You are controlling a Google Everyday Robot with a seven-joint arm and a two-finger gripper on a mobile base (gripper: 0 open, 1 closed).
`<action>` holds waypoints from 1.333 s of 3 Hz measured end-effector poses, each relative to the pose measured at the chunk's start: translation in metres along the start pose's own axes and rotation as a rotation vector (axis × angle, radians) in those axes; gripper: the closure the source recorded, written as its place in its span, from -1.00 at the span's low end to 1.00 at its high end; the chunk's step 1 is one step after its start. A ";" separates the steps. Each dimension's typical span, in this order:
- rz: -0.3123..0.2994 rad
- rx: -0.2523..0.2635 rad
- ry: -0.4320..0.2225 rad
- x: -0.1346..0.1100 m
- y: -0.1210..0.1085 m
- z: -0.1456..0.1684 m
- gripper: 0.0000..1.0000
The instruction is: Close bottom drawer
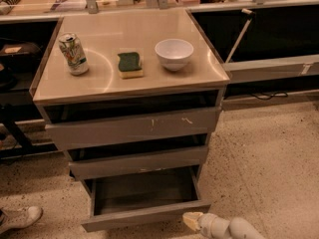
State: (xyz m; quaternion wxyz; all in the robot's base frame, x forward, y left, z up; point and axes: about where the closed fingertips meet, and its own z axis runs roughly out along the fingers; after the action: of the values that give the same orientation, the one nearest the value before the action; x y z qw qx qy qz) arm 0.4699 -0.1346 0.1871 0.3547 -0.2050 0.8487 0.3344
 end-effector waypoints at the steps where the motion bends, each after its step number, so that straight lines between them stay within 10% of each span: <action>1: -0.013 -0.005 -0.031 -0.011 -0.002 0.020 1.00; 4: -0.049 -0.045 -0.103 -0.045 -0.005 0.075 1.00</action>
Offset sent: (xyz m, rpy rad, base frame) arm 0.0713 0.0477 -0.0042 0.0590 -0.1165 0.0001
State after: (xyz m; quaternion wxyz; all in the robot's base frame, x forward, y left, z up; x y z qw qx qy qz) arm 0.5377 -0.0797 0.1793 0.4011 -0.2162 0.8164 0.3549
